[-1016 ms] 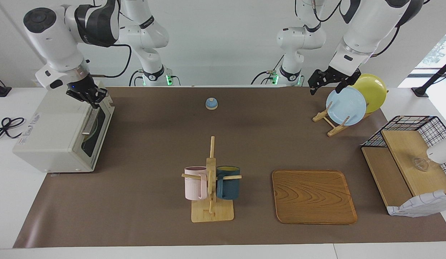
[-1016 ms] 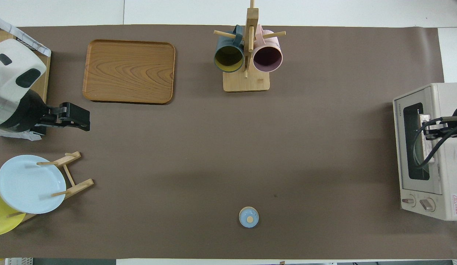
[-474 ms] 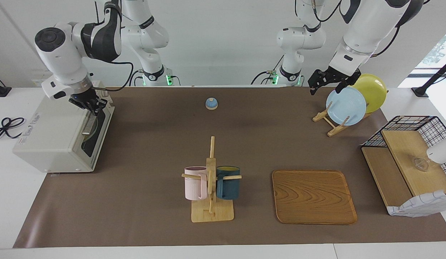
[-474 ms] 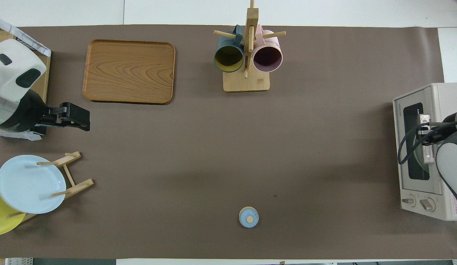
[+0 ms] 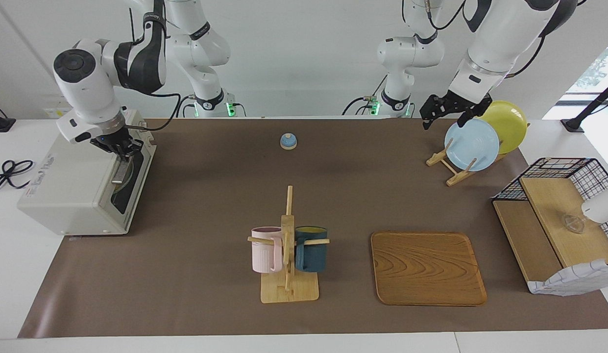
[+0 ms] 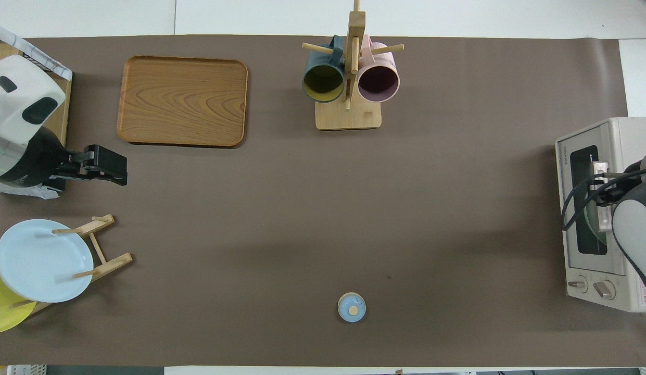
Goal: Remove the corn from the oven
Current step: 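Reach the right gripper into the open toaster oven toward the plate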
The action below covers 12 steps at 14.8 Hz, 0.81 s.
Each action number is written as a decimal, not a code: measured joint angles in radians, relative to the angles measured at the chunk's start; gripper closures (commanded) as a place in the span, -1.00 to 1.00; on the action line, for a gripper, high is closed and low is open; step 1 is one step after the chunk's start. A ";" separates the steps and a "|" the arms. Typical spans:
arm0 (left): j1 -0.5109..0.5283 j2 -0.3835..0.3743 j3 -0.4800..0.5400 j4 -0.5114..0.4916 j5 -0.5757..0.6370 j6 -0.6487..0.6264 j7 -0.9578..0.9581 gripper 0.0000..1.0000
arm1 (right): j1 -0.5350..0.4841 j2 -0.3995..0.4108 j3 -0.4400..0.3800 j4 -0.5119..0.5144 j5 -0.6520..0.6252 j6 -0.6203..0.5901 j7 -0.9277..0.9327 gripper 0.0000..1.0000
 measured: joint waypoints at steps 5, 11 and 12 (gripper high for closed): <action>0.000 0.000 0.000 0.000 0.000 0.000 0.000 -1.00 | -0.001 0.001 0.000 -0.014 -0.003 0.005 -0.007 1.00; 0.000 0.000 0.000 0.000 0.000 0.000 0.000 -1.00 | 0.001 -0.020 0.007 -0.052 0.005 0.052 -0.066 1.00; 0.000 0.000 0.000 0.000 0.000 0.000 0.000 -1.00 | 0.003 -0.022 0.008 -0.056 0.024 0.056 -0.069 1.00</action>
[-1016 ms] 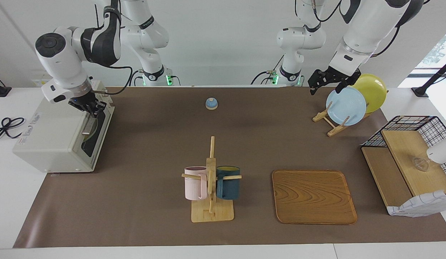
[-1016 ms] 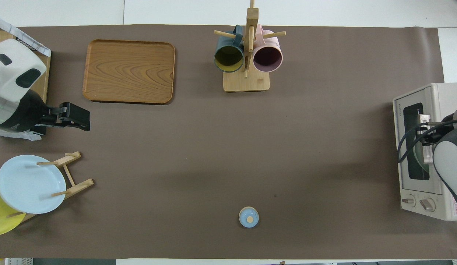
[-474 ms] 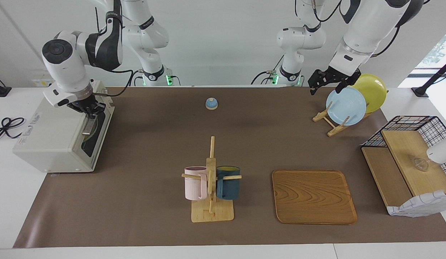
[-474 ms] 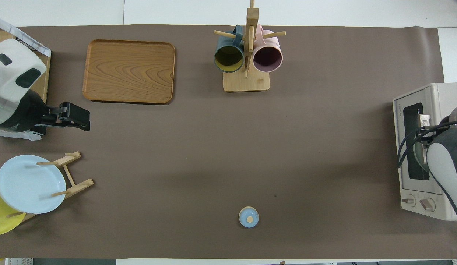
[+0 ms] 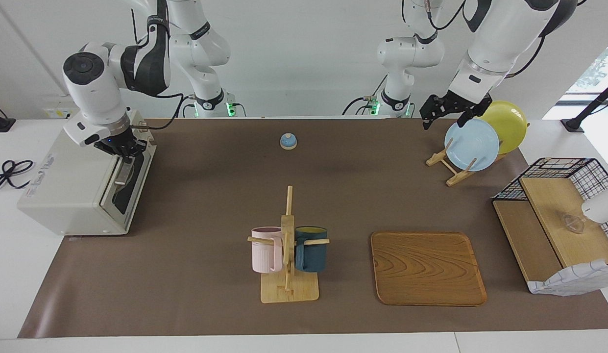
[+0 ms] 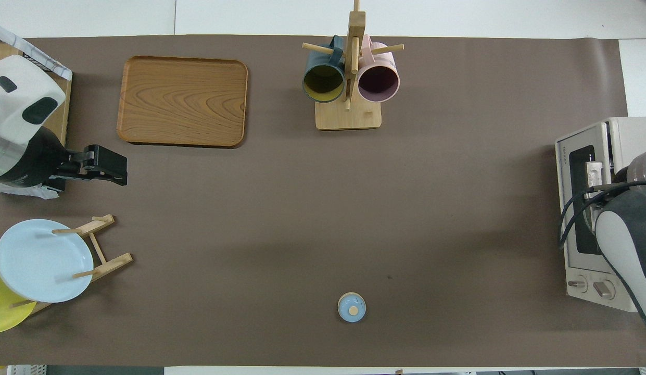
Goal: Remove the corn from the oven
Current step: 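Reach the right gripper into the open toaster oven toward the plate, then grasp the pale green plate inside the oven with the right gripper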
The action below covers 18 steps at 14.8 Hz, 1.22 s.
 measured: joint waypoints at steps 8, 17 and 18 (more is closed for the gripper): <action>0.000 0.000 0.000 0.000 0.000 0.000 0.000 -1.00 | 0.082 0.060 0.018 -0.069 0.157 0.119 0.005 1.00; 0.000 0.000 0.000 0.000 0.000 0.000 0.000 -1.00 | 0.129 0.181 0.028 -0.178 0.167 0.418 0.022 1.00; 0.000 0.000 0.000 0.000 0.000 0.000 0.000 -1.00 | 0.130 0.192 0.028 -0.179 0.167 0.427 0.028 1.00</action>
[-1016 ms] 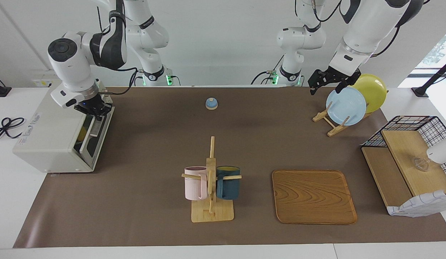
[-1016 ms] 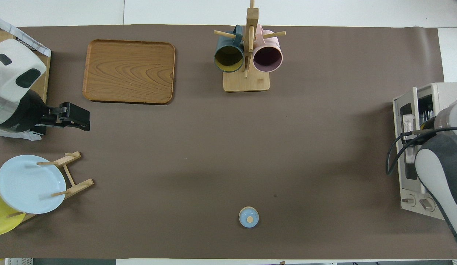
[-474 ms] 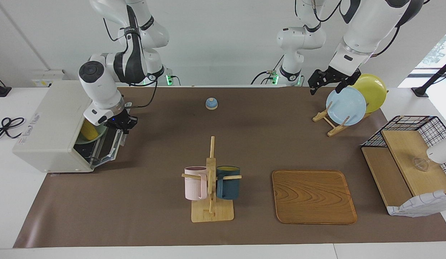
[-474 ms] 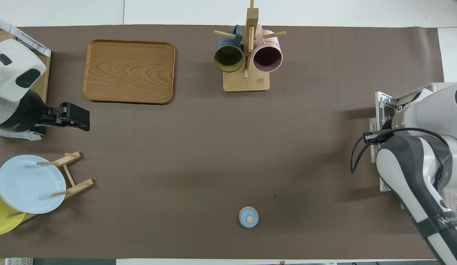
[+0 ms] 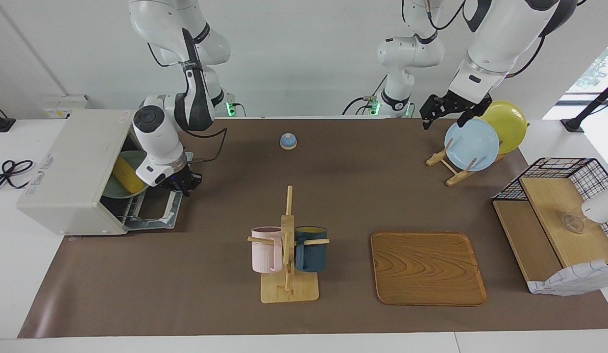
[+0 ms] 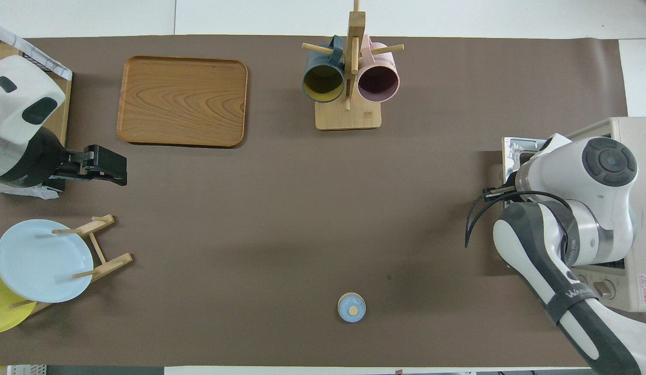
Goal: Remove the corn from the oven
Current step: 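Grasp the pale green plate inside the oven with the right gripper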
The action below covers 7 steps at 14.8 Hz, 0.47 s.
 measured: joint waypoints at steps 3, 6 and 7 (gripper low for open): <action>0.000 0.000 0.000 0.000 0.000 0.000 0.000 -1.00 | 0.005 0.016 -0.002 0.000 -0.001 0.013 0.042 1.00; 0.000 0.000 0.000 0.000 0.000 0.000 0.000 -1.00 | 0.015 0.016 -0.010 0.004 -0.004 0.016 0.077 1.00; 0.000 0.000 0.000 0.000 0.000 0.000 0.000 -1.00 | 0.016 0.016 -0.010 0.004 -0.003 0.016 0.078 1.00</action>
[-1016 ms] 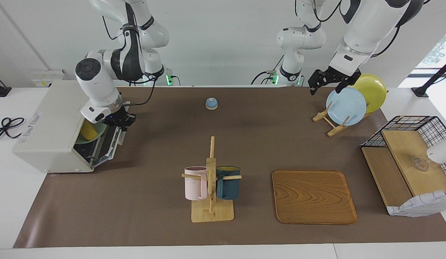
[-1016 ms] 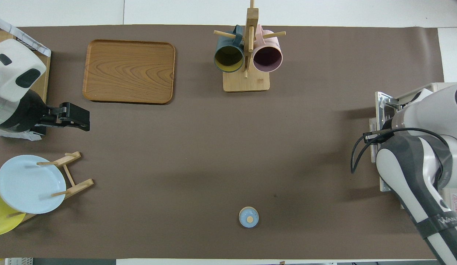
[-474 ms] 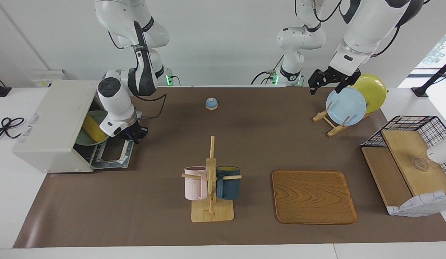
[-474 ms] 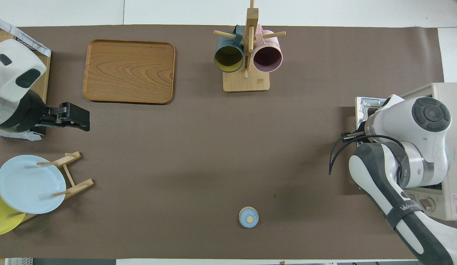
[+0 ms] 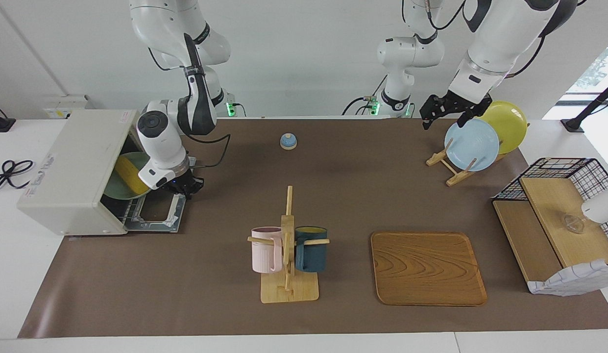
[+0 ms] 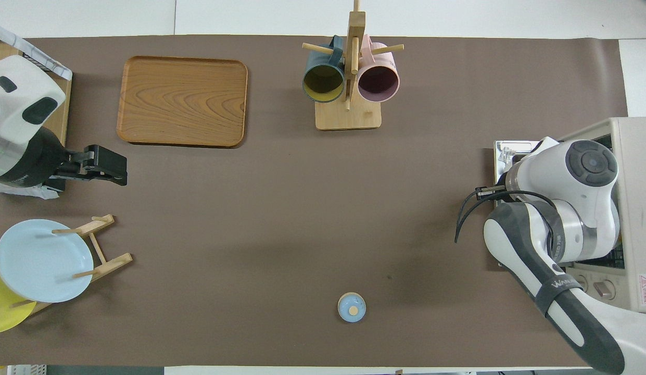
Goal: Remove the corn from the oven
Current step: 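Grasp the pale green plate inside the oven with the right gripper, then pull the plate with the corn out of the oven with the right gripper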
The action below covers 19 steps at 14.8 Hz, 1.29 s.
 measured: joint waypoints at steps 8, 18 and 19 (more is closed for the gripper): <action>0.000 0.000 0.000 0.000 0.000 0.000 0.000 -1.00 | 0.046 -0.041 -0.012 0.180 -0.036 -0.342 0.096 -0.46; 0.000 0.000 0.000 0.000 0.000 0.000 0.000 -1.00 | -0.023 -0.073 -0.023 0.100 -0.154 -0.343 0.106 -0.06; 0.000 0.000 0.000 0.000 0.000 0.000 0.000 -1.00 | -0.027 -0.075 -0.023 0.087 -0.161 -0.333 0.105 -0.03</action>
